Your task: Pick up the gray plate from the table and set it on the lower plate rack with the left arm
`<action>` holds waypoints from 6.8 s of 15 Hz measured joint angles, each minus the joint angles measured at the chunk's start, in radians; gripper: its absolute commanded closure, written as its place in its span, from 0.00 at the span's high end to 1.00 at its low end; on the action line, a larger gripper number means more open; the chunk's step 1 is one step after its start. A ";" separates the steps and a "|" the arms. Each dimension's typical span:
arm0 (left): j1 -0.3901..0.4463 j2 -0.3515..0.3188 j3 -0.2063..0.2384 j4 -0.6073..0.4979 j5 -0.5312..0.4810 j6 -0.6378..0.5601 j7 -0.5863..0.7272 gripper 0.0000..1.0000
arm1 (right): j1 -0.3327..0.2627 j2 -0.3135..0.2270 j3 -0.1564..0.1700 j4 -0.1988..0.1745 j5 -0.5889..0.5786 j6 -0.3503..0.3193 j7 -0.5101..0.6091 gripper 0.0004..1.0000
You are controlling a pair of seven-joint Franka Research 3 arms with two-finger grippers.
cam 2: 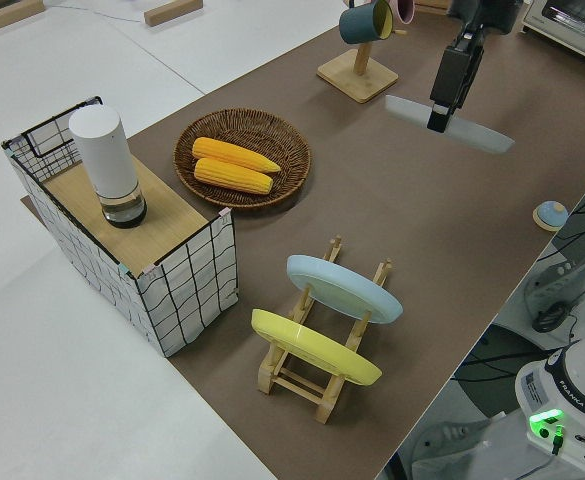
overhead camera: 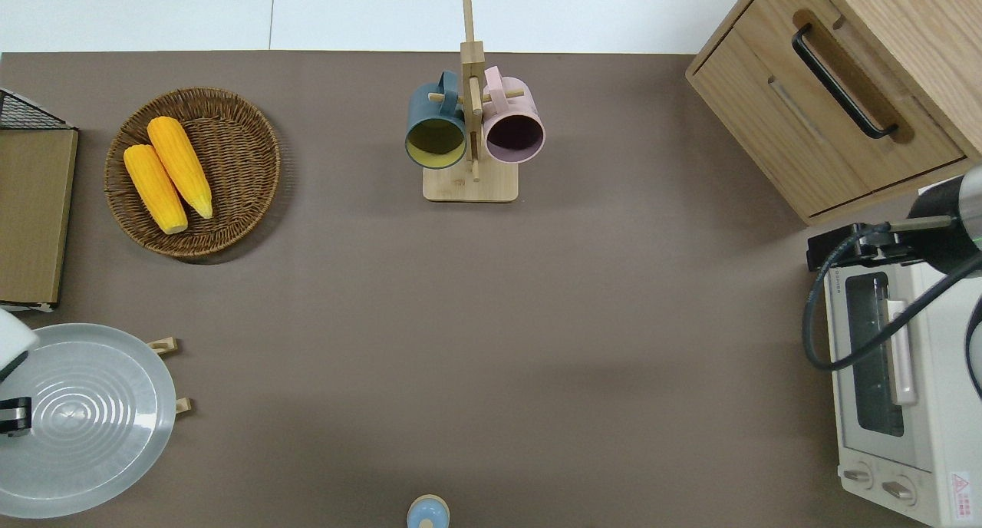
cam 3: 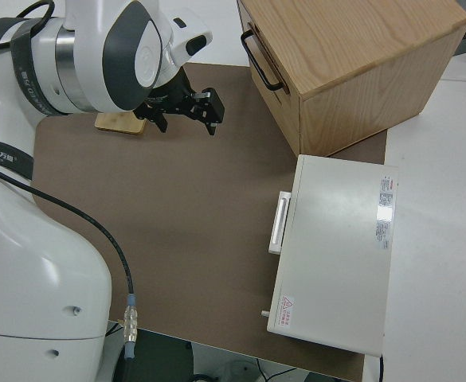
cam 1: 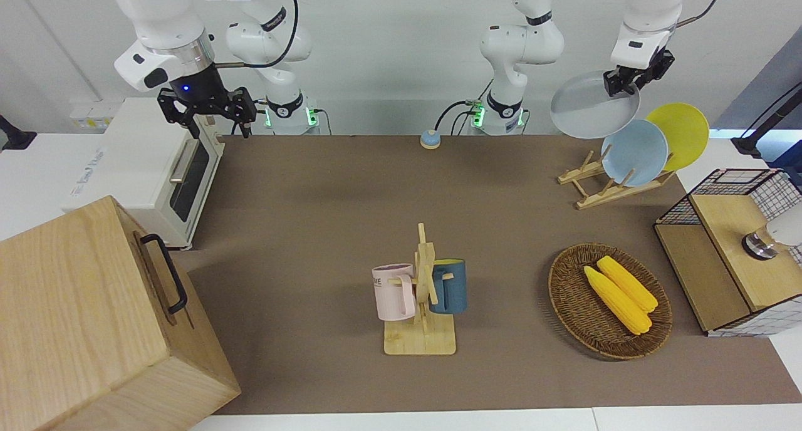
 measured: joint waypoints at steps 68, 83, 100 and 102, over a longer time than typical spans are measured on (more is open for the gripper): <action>0.059 0.389 -0.119 -0.008 0.360 -0.087 -0.448 1.00 | 0.000 0.000 0.000 0.000 0.000 0.000 0.000 0.98; 0.096 0.379 -0.095 0.452 -0.272 -0.085 -0.024 1.00 | 0.000 0.000 0.000 0.000 0.000 0.000 0.000 0.98; 0.204 0.219 -0.088 0.440 -0.538 0.044 0.188 1.00 | 0.000 0.000 0.000 0.000 0.000 0.000 0.000 0.98; 0.202 0.222 -0.088 0.424 -0.537 0.064 0.190 1.00 | 0.000 0.000 0.000 0.000 0.000 0.000 0.000 0.98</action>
